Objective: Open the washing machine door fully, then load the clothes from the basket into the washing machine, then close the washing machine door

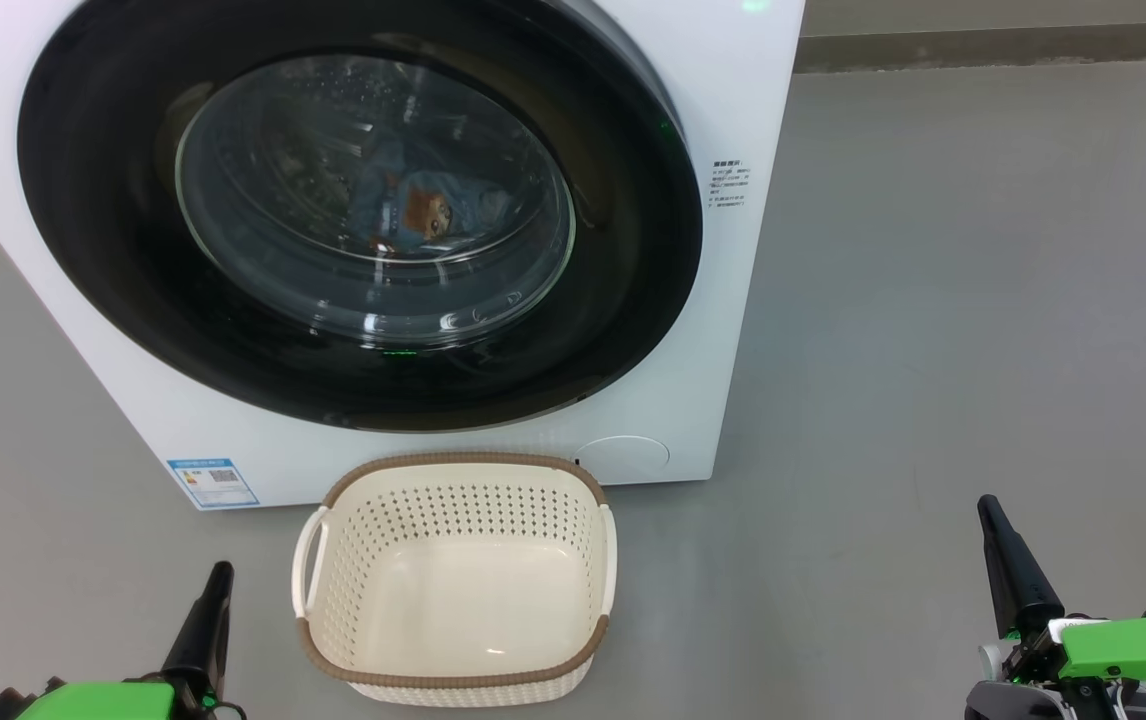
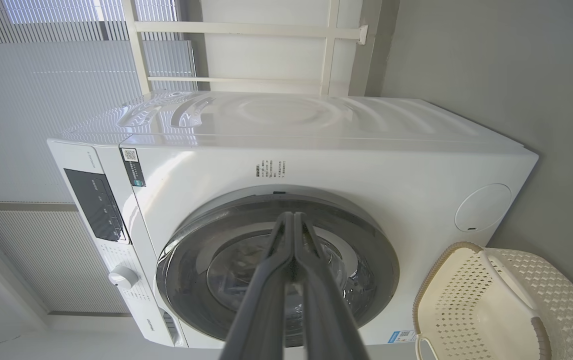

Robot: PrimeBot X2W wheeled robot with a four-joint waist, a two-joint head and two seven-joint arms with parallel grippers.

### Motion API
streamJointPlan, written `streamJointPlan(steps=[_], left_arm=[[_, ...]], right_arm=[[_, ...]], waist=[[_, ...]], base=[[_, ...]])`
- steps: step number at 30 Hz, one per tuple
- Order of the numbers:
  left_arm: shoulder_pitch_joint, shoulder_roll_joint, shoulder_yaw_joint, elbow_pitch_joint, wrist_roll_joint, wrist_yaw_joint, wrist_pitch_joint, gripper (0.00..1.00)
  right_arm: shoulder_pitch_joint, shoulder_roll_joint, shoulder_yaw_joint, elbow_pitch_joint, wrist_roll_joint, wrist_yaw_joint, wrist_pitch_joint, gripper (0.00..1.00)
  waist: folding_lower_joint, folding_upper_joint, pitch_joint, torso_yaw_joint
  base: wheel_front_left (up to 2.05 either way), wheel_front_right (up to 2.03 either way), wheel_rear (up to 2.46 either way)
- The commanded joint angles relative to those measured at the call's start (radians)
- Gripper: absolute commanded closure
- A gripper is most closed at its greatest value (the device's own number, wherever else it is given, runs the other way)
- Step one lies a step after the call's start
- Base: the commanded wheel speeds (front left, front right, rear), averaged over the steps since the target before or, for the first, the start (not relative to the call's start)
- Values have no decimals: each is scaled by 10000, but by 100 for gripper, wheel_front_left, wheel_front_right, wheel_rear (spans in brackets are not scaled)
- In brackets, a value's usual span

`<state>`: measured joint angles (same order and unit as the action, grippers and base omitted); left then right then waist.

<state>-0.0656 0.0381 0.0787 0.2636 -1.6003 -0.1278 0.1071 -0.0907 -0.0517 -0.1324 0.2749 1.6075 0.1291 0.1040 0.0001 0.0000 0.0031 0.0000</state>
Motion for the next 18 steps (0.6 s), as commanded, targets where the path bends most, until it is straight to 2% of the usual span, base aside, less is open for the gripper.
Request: streamJointPlan(steps=[1,18], left_arm=[[-423,132,348,-186,-86,-29,59,100],[-423,129,351,-186,-83,-29,62,100]], right_arm=[[-169,-15,219,-303,37,16,66,100],[-170,-8,208,-303,29,16,74,100]], waist=[[-1,0,0,0],[-1,0,0,0]], base=[[0,0,0],[0,0,0]])
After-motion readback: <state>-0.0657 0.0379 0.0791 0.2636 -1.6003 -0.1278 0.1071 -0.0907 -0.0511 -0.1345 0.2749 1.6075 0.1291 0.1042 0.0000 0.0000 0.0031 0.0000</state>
